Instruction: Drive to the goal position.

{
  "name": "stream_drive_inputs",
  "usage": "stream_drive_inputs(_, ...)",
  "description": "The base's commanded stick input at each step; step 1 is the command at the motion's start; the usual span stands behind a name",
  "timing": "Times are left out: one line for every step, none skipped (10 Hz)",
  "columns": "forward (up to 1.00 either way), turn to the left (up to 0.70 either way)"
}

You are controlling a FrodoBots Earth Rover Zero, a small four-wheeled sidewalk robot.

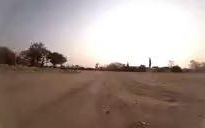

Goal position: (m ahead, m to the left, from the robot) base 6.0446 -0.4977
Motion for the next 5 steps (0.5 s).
stream_drive_inputs(0.7, 0.0)
stream_drive_inputs(0.7, 0.0)
stream_drive_inputs(0.7, 0.0)
stream_drive_inputs(0.7, 0.0)
stream_drive_inputs(0.7, 0.0)
